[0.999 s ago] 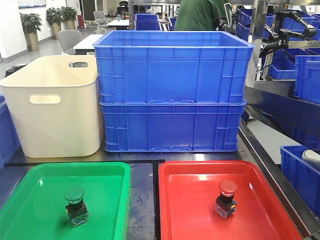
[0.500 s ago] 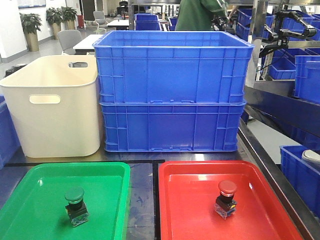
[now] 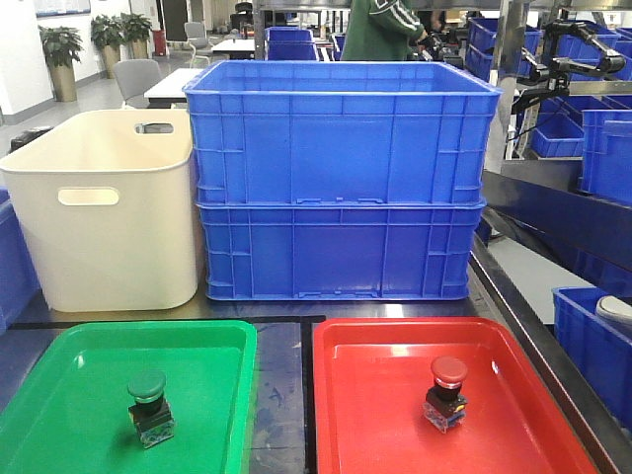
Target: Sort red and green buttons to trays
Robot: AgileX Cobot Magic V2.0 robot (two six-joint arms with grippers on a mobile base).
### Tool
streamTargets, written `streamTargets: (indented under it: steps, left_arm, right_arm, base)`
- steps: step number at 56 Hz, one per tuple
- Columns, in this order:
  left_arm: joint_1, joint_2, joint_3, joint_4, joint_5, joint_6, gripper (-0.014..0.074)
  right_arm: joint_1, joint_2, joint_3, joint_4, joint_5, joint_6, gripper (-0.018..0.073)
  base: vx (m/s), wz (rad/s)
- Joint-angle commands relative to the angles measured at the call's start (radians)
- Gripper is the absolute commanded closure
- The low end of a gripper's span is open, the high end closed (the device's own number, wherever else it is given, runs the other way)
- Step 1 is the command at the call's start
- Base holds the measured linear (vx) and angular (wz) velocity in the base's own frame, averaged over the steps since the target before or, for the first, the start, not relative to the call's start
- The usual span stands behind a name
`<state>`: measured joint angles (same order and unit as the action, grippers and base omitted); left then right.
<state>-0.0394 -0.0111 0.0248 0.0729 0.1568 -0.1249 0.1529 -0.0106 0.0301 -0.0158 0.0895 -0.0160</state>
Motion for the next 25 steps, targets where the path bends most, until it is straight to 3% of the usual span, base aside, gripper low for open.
streamTargets:
  steps: [1, 25]
  left_arm:
    - [-0.001, -0.013, -0.023, 0.001, -0.083, -0.008, 0.0602]
    - [-0.001, -0.013, -0.023, 0.001, -0.083, -0.008, 0.0602]
  right_arm:
    - [-0.006, -0.007, 0.007, 0.0, -0.078, -0.012, 0.0567]
    - [-0.006, -0.007, 0.007, 0.0, -0.078, -0.011, 0.0567]
  base:
    - [0.0, 0.0]
    - [0.0, 0.0]
